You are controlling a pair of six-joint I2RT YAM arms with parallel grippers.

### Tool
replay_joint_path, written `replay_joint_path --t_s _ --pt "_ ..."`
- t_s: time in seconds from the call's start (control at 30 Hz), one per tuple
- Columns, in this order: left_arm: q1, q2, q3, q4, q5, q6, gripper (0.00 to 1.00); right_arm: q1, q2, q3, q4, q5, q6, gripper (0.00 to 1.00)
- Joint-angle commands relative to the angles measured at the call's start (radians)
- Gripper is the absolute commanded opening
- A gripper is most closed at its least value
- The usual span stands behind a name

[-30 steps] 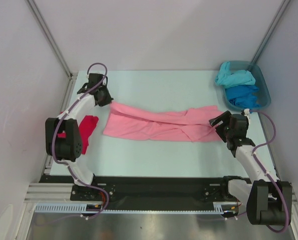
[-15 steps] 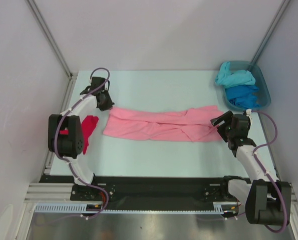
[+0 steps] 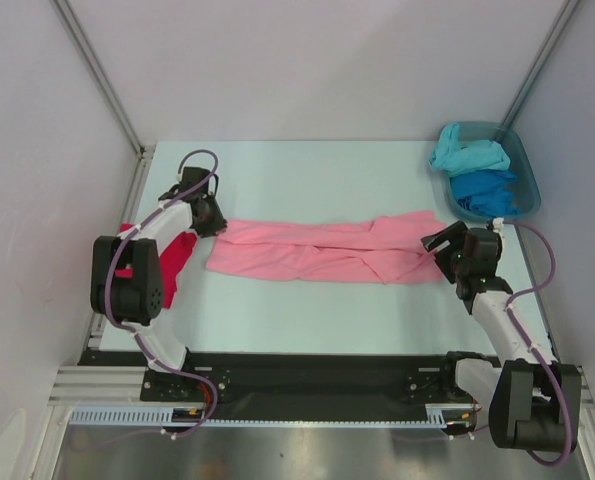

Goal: Fold and stack the t-shirts
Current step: Fold the tshirt

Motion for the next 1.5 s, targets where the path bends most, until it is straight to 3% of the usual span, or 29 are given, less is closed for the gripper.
replay_joint_path --t_s 0.0,0.2,0.33,0.53,0.63,0.87,1.1,1.23,1.37,1.47 --pt "0.005 -0.017 0.016 -0.003 -0.059 -0.016 0.38 -0.008 -0.028 -0.008 0.018 -0.01 -0.002 0.8" --pt "0.005 -0.056 0.068 -0.031 -0.117 -0.018 0.41 -0.016 -0.067 0.006 -0.034 0.006 -0.005 0.82" --pt "-0.004 -0.15 0.044 -0.004 -0.029 -0.044 0.41 -0.04 -0.062 0.009 -0.138 0.041 0.052 0.83" --pt "-0.116 -0.27 -0.142 0.084 0.027 -0.12 0.42 -0.051 -0.068 -0.075 -0.16 -0.016 0.09 0.83" --pt "-0.164 -0.297 -0.27 0.13 0.01 -0.162 0.42 -0.053 -0.099 -0.121 -0.18 -0.022 0.103 0.83" --pt "-0.243 -0.31 -0.375 0.162 -0.094 -0.216 0.41 -0.051 -0.118 -0.175 -0.16 -0.019 0.149 0.84" --pt "-0.248 -0.353 -0.419 0.19 -0.162 -0.205 0.42 -0.051 -0.079 -0.175 -0.117 -0.016 0.138 0.84" --pt "-0.245 -0.425 -0.523 0.257 -0.101 -0.263 0.44 -0.051 -0.058 -0.171 -0.091 -0.027 0.138 0.83" --pt "-0.247 -0.605 -0.694 0.364 -0.093 -0.392 0.45 -0.051 -0.044 -0.163 -0.075 -0.042 0.135 0.84" --pt "-0.245 -0.694 -0.763 0.331 -0.155 -0.439 0.47 -0.051 -0.032 -0.166 -0.065 -0.048 0.129 0.84"
